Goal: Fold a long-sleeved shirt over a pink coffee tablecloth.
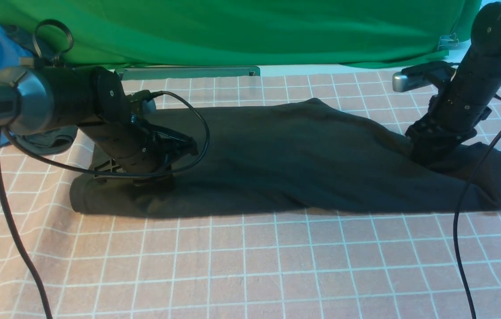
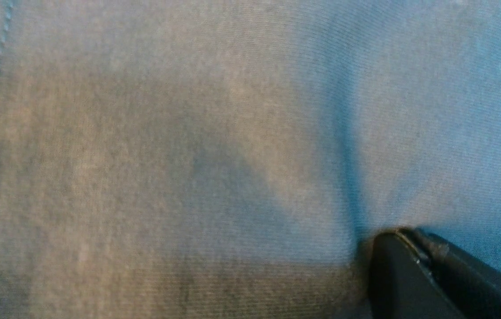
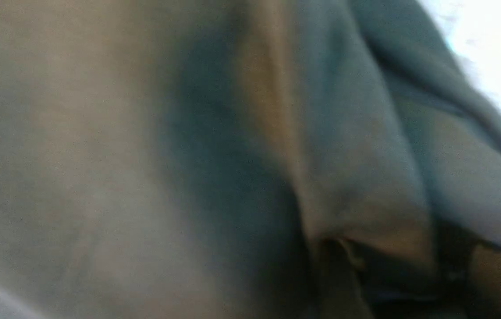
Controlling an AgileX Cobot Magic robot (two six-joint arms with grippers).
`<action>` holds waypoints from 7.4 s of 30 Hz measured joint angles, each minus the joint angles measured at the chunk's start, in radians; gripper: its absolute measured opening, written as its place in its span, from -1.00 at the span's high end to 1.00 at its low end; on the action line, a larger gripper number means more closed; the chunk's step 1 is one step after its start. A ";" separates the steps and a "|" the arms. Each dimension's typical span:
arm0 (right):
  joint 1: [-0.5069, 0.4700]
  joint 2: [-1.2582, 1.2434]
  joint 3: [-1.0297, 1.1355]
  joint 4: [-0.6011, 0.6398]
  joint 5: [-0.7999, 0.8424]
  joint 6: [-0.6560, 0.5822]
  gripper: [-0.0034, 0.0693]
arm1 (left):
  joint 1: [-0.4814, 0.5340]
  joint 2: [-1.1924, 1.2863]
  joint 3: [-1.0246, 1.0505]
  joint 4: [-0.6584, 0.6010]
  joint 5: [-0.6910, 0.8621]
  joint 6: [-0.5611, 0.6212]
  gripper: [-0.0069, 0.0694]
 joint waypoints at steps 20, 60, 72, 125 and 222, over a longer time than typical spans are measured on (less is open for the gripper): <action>-0.032 -0.004 -0.051 -0.100 0.065 0.016 0.73 | 0.000 0.001 0.000 -0.016 0.003 0.029 0.79; -0.121 -0.042 0.070 -0.085 0.042 0.161 0.81 | 0.000 0.001 -0.001 -0.053 0.025 0.040 0.79; -0.251 -0.042 0.048 -0.107 0.061 0.228 0.52 | 0.000 0.000 -0.001 -0.054 0.033 0.048 0.79; -0.201 -0.287 -0.129 0.056 0.107 0.229 0.71 | 0.000 -0.627 0.001 -0.058 0.248 0.051 0.79; 0.199 -0.173 -0.186 0.215 0.108 0.098 0.81 | -0.090 0.067 -0.224 -0.101 0.396 0.212 0.79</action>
